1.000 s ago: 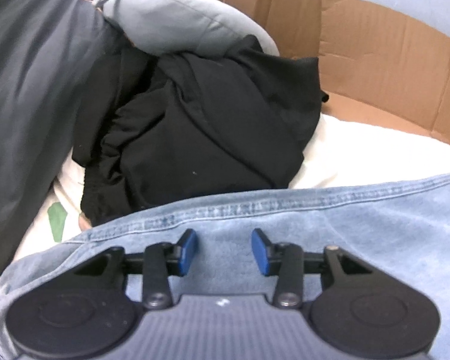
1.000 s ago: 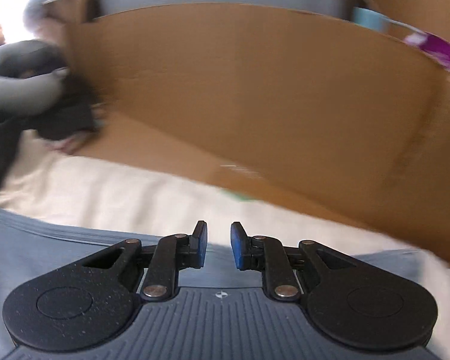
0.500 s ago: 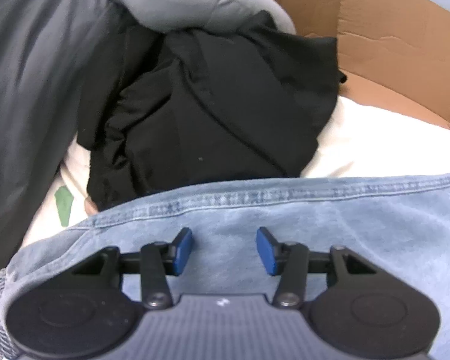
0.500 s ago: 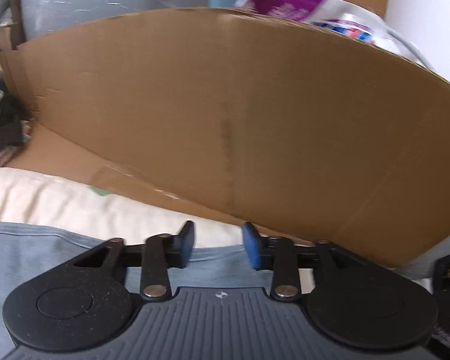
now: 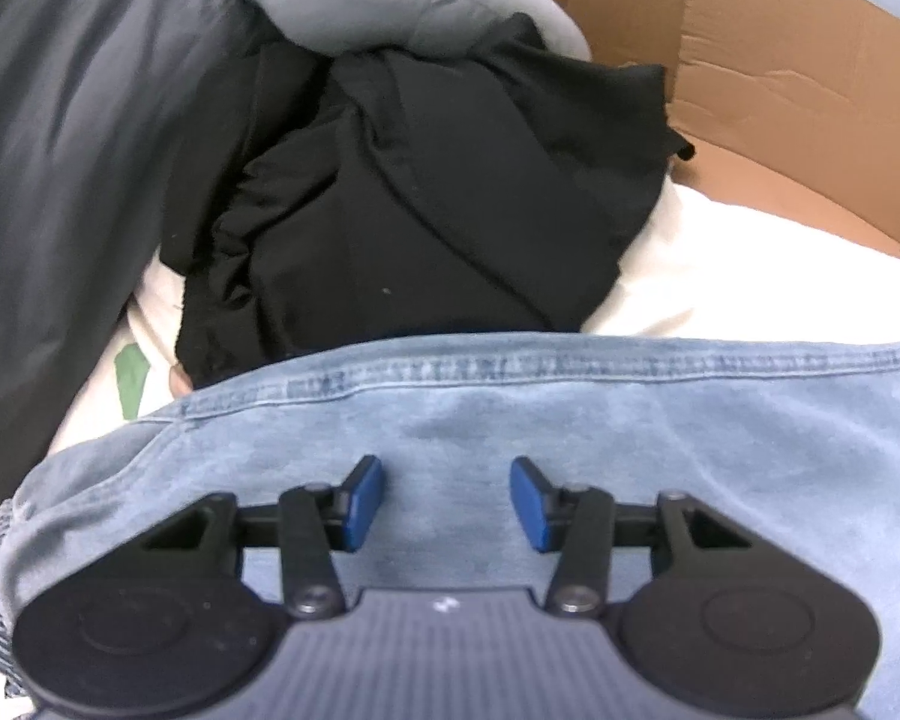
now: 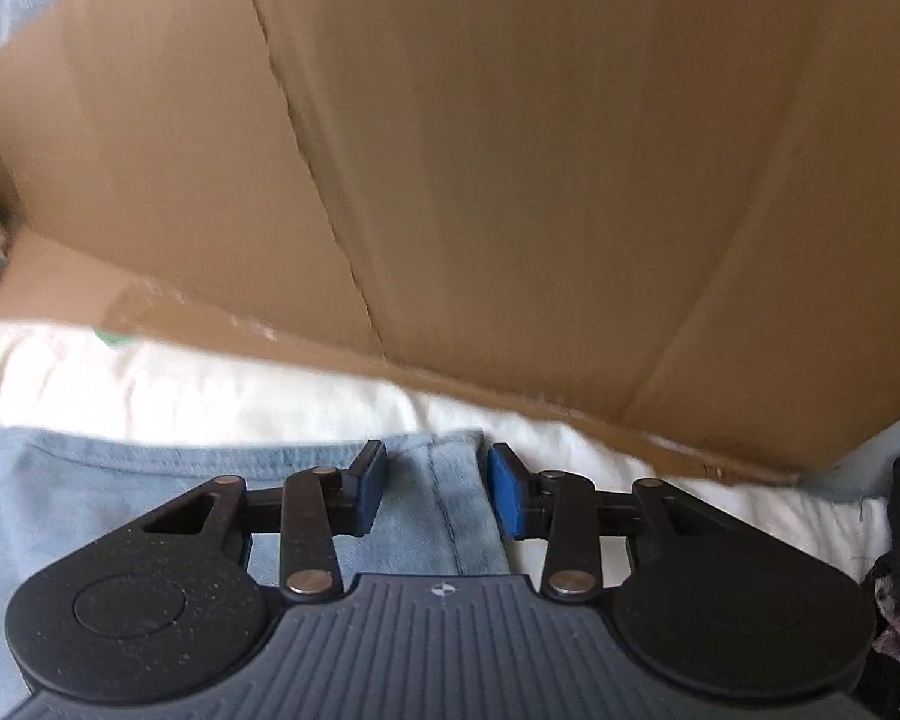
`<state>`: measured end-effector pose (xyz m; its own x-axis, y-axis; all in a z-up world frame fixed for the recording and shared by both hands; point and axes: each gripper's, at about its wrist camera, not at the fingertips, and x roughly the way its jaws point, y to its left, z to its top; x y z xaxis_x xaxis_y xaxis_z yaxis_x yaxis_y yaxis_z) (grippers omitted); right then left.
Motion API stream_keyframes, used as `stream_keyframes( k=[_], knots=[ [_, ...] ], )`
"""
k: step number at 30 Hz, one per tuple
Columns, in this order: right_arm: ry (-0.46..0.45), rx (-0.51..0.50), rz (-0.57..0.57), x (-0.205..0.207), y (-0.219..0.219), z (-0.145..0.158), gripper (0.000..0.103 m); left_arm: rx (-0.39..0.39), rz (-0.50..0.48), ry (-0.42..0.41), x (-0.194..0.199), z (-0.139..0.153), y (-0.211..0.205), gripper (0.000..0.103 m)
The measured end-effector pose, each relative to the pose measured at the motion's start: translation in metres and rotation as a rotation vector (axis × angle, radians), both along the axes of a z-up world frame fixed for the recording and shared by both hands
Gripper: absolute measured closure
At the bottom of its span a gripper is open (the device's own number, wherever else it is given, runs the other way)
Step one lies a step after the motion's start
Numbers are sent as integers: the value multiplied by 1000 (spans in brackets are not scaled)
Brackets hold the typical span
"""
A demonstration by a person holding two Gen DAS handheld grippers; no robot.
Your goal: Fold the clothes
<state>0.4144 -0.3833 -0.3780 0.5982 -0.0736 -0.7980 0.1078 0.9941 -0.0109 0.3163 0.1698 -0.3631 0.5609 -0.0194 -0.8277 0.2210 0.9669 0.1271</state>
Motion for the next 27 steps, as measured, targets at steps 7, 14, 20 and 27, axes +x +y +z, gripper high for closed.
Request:
stream_keyframes(
  k=[7,14,20,27],
  knots=[
    [-23,-75,41,1,11,4,86,-17,4,0,0,-2,1,52],
    [-73,-176,45,8,19,11,90,-35,12,-9,-2,-4,4,51],
    [-105,-193,11,13,16,14,74,-20,-2,-12,-5,-6,1,49],
    [-175,-201,-43,-22,12,37,70,-49,11,-17,-5,1,1,49]
  ],
)
